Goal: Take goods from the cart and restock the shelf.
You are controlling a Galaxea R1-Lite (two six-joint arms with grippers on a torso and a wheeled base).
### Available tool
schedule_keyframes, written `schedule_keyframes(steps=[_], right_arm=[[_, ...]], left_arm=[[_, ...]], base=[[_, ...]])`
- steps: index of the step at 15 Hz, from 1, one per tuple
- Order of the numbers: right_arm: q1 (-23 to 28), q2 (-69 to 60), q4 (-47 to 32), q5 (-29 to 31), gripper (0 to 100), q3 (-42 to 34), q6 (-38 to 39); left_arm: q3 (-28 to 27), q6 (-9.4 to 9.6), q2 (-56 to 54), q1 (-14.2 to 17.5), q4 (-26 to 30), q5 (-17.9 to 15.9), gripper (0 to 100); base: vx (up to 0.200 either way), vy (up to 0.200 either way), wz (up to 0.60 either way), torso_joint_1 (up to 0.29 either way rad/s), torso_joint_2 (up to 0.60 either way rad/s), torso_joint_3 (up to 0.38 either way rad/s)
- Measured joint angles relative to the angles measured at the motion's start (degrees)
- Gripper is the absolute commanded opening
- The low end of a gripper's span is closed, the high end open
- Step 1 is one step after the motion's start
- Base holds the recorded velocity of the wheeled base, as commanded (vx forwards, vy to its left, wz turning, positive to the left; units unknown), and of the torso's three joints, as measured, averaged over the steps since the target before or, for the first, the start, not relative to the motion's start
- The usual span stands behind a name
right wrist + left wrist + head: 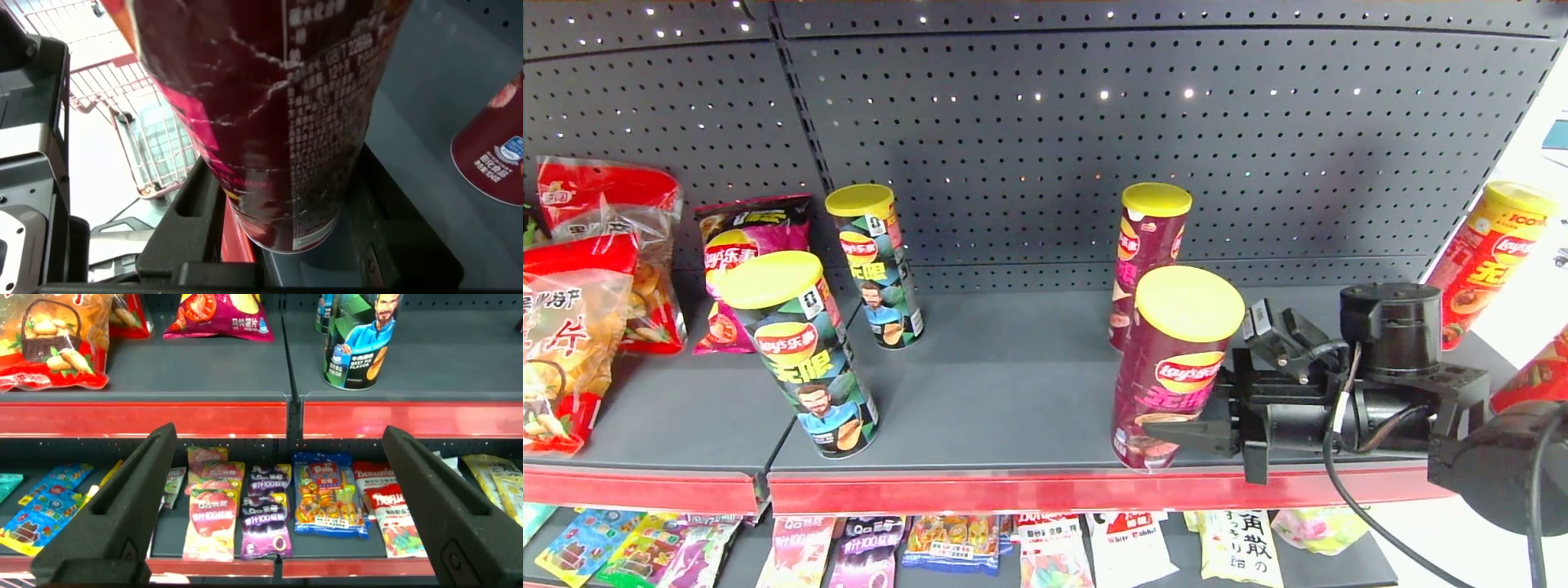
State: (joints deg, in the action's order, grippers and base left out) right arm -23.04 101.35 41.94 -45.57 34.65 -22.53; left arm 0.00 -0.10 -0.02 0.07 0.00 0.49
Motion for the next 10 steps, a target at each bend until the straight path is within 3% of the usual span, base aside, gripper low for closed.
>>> schedule_keyframes(steps=[10], right_arm=[[0.3,0.0,-0.4,0.7,0,0.5,0.3]], left_arm=[[0.0,0.02,0.0,0.0,0.0,0.0,100]], base=[[0.0,0.0,0.0,0.0,0.0,0.0]])
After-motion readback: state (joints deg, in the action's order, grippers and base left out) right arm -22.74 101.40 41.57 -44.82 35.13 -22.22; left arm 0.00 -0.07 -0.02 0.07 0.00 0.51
